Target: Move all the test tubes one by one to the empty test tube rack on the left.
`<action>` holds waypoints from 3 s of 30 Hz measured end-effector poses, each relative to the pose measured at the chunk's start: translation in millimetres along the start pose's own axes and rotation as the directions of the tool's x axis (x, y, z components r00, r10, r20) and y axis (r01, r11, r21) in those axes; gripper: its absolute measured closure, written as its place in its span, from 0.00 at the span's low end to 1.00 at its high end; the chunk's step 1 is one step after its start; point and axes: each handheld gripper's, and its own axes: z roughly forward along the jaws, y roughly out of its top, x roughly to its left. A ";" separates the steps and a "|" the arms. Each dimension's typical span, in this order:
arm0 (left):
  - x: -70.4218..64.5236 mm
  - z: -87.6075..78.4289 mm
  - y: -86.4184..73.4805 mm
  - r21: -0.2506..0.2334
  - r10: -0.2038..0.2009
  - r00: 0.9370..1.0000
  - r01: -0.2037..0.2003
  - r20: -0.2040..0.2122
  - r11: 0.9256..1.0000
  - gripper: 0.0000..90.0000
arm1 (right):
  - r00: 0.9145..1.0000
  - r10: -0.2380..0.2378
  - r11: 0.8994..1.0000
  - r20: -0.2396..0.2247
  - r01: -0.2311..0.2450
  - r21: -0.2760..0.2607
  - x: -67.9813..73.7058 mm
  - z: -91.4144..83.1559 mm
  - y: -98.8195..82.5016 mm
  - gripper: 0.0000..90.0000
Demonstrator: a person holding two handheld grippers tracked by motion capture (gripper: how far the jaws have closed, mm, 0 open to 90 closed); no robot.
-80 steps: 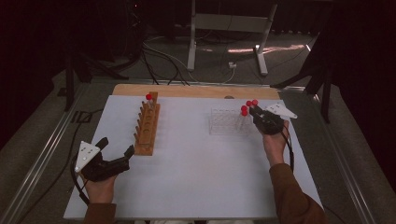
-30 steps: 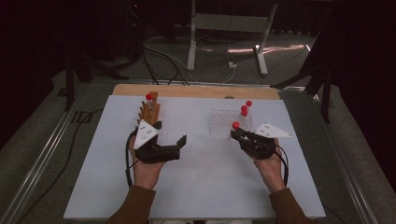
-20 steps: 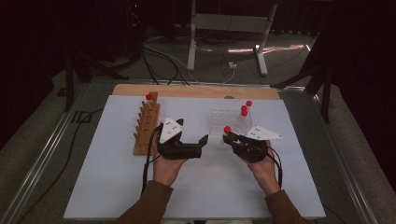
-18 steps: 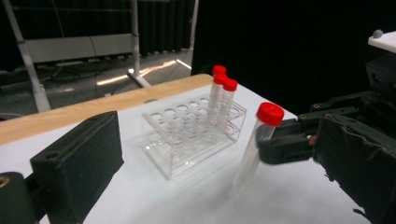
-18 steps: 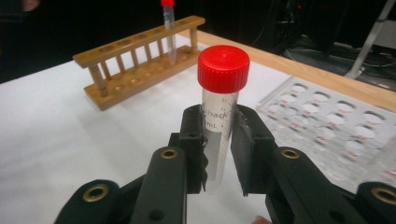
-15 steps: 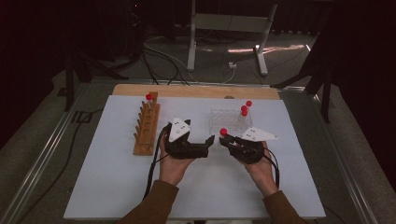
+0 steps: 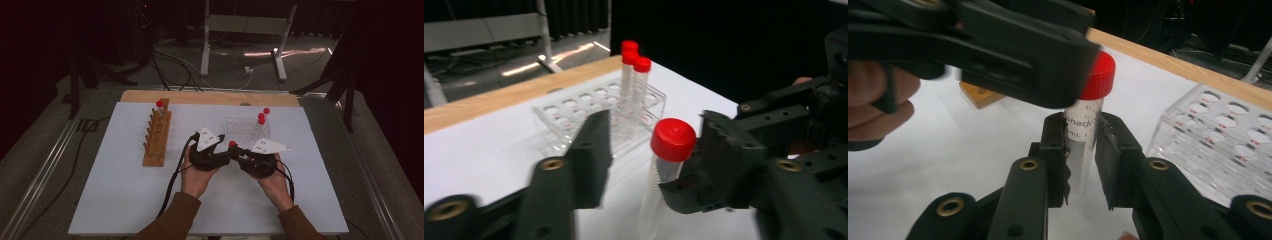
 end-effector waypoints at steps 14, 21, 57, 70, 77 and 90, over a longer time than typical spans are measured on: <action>2.8 1.3 0.1 0.006 -0.009 1.000 0.009 0.008 1.000 0.79 | 0.999 0.005 1.000 -0.039 -0.006 -0.015 -1.2 -2.2 0.4 0.56; 9.1 -4.6 2.3 -0.011 -0.025 1.000 0.025 -0.007 1.000 0.79 | 0.999 0.033 0.998 -0.012 -0.033 -0.055 -4.4 -7.5 0.8 0.14; 60.7 -51.4 20.6 -0.098 -0.071 0.989 0.059 -0.127 0.993 0.79 | 0.977 0.085 0.991 0.196 -0.062 -0.117 -47.3 -67.7 -39.1 0.00; 87.7 -71.9 30.1 -0.107 -0.048 0.984 0.030 -0.174 0.994 0.79 | 0.968 0.106 0.987 0.227 -0.074 -0.141 -52.1 -76.0 -41.6 0.00; 104.9 -85.2 36.7 -0.122 -0.057 0.973 0.030 -0.223 0.992 0.79 | 0.969 0.109 0.988 0.223 -0.080 -0.135 -52.1 -75.3 -42.7 0.00; 145.1 -89.3 35.5 -0.165 -0.144 0.919 0.089 -0.367 0.982 0.79 | 0.968 0.114 0.987 0.223 -0.085 -0.135 -52.2 -75.2 -43.0 0.00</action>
